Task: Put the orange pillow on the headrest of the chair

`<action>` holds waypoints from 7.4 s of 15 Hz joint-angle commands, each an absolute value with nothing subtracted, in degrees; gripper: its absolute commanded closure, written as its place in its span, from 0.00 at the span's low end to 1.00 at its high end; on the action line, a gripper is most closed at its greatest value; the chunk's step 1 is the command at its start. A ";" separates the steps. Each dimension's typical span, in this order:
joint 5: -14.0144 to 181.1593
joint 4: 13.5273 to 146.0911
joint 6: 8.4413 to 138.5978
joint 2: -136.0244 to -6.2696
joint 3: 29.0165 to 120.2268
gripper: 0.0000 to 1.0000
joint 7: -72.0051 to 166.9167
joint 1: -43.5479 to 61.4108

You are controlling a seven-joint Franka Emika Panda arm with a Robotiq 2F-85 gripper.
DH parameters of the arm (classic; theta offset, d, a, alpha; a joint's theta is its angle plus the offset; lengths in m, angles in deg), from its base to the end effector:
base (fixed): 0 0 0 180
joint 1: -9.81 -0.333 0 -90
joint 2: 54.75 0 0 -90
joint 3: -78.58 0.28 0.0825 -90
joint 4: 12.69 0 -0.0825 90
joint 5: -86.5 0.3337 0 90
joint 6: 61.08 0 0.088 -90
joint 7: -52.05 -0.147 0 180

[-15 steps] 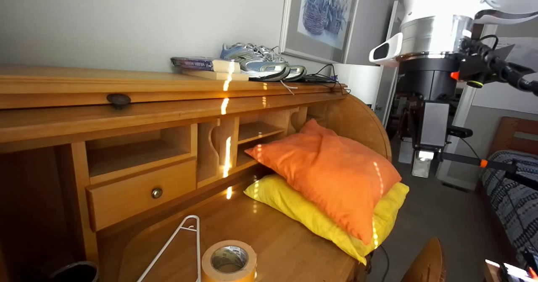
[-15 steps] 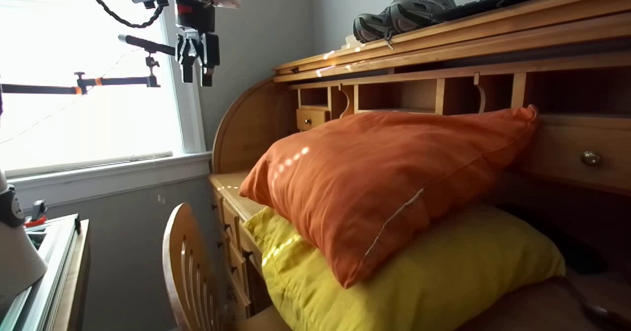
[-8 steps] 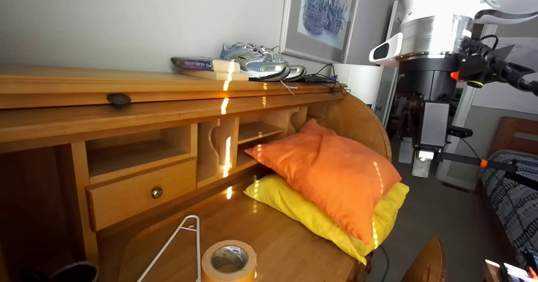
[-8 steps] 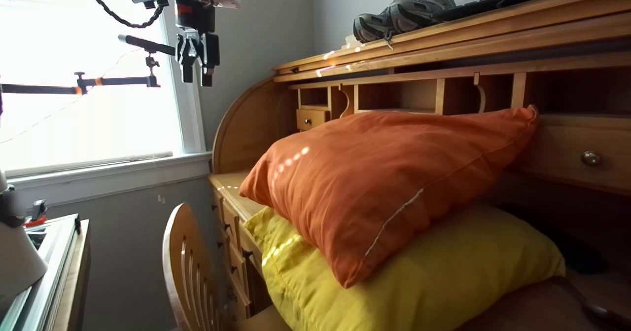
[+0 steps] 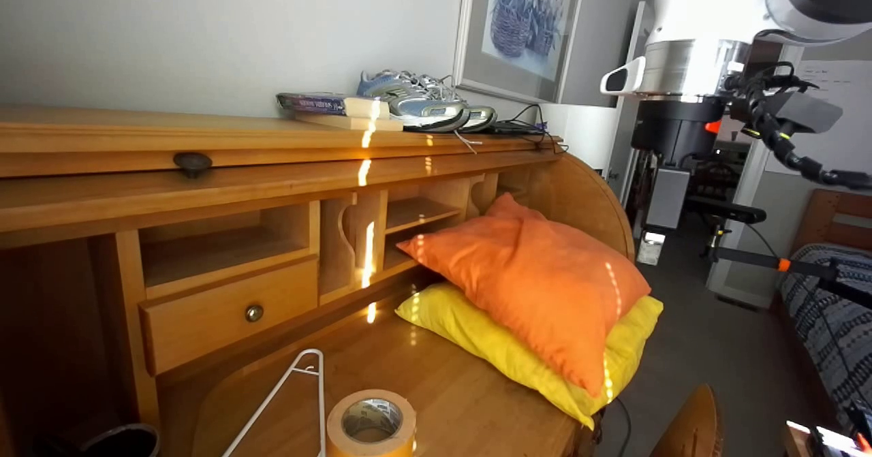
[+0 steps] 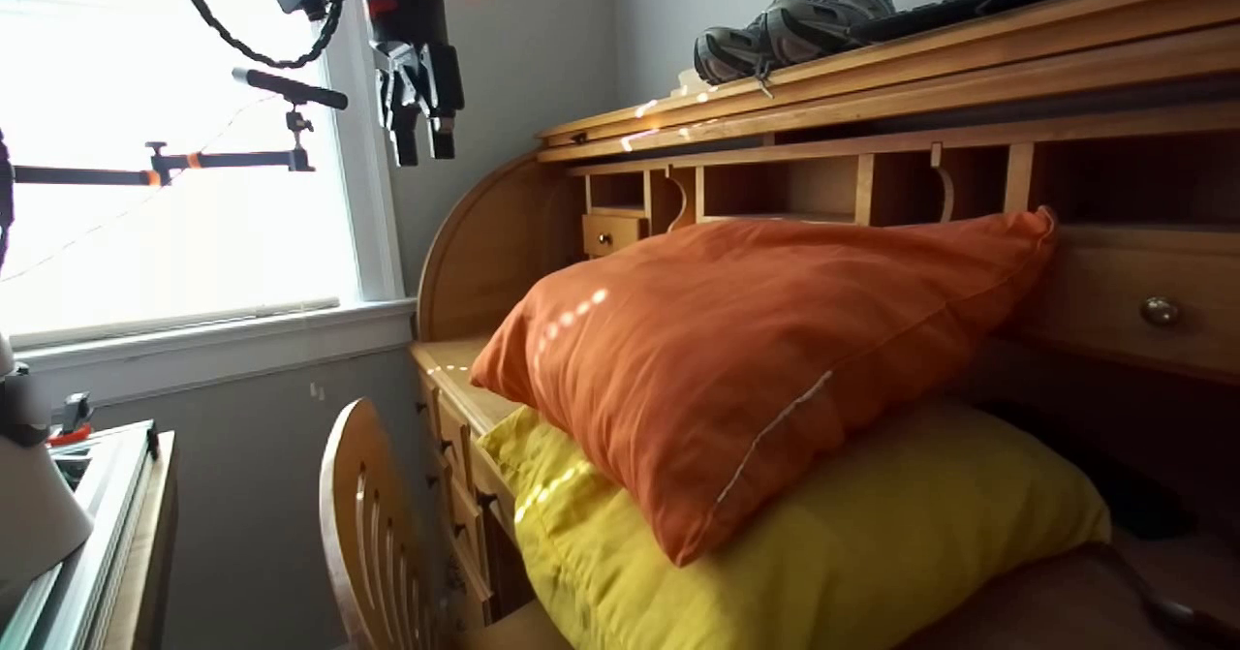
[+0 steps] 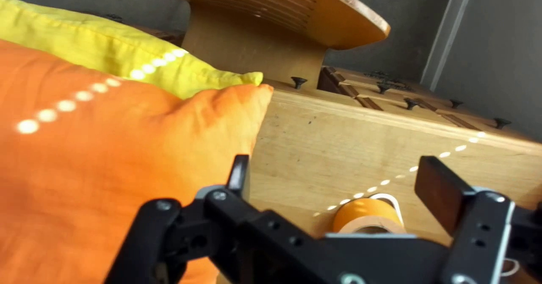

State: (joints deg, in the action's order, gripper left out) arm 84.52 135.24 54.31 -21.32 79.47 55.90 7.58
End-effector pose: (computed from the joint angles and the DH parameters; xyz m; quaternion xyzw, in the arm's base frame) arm 0.3424 0.0151 0.4033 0.9975 0.0668 0.0076 0.0200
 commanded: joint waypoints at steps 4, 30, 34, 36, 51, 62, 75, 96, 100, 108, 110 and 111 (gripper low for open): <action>72.04 142.27 63.64 -21.46 82.25 0.00 48.05 13.65; 50.68 144.90 82.15 -45.53 88.25 0.00 19.85 17.26; 44.49 144.89 80.64 -48.14 87.49 0.00 10.63 15.76; 41.00 144.88 81.04 -49.30 86.64 0.00 6.21 15.43; 24.18 142.53 90.31 -58.06 83.46 0.00 -9.00 13.19; 10.08 138.50 87.84 -62.48 83.76 0.25 -20.58 12.12; 19.58 144.36 87.07 -51.04 83.51 1.00 -11.88 9.72; 21.34 134.25 57.30 -26.30 89.89 0.98 7.35 5.34; 15.73 132.47 52.87 -24.77 91.65 0.98 5.00 4.77; 7.39 131.49 45.69 -23.56 93.27 0.98 1.33 0.56; 6.52 132.13 45.56 -22.23 93.62 0.98 0.87 -1.27; 6.22 132.36 45.91 -21.58 93.73 0.98 0.79 -2.25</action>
State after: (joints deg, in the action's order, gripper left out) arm 9.02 131.24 47.45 -24.89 93.25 1.82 0.80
